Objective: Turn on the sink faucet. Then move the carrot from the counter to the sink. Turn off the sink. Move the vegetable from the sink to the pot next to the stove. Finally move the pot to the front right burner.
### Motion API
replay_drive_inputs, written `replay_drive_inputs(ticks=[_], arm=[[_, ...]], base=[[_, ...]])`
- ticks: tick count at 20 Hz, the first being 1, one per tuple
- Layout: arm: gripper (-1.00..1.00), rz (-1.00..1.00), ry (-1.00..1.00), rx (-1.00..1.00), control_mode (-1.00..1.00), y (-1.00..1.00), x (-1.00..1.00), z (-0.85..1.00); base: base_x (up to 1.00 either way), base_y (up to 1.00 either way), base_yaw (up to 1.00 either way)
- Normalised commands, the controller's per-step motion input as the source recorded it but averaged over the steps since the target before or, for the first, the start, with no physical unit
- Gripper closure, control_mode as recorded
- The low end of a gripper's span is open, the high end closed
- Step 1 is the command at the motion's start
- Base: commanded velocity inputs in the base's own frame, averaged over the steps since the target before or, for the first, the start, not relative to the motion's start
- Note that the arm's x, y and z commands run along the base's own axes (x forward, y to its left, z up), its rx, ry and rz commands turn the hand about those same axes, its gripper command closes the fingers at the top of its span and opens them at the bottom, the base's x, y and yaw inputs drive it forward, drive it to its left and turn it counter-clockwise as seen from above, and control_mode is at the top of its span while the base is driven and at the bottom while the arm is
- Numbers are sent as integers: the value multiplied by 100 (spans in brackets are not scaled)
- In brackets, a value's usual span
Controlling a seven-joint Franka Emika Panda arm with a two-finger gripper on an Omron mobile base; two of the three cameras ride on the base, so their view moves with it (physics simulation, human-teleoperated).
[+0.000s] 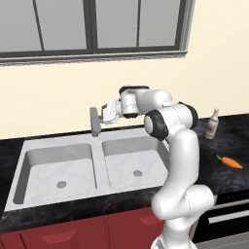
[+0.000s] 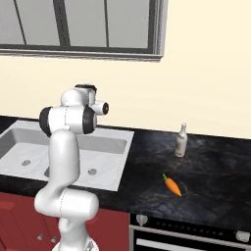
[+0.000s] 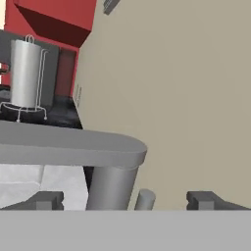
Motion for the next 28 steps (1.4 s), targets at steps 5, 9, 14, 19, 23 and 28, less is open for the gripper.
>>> replay_drive_inputs(ticks=[5, 9, 14, 19, 23, 28], arm=[[-100, 0, 5, 0, -100, 23, 21, -24], [100, 0, 2, 0, -100, 16, 21, -28], [100, 0, 0, 0, -100, 2, 3, -19], [100, 0, 0, 5, -100, -2, 0, -19], [100, -3, 0, 9, -100, -25, 0, -3], [100, -9, 0, 3, -100, -18, 0, -7]], base=[[0, 0, 0], [0, 0, 0], [0, 0, 0], [0, 0, 0], [0, 0, 0], [0, 0, 0]])
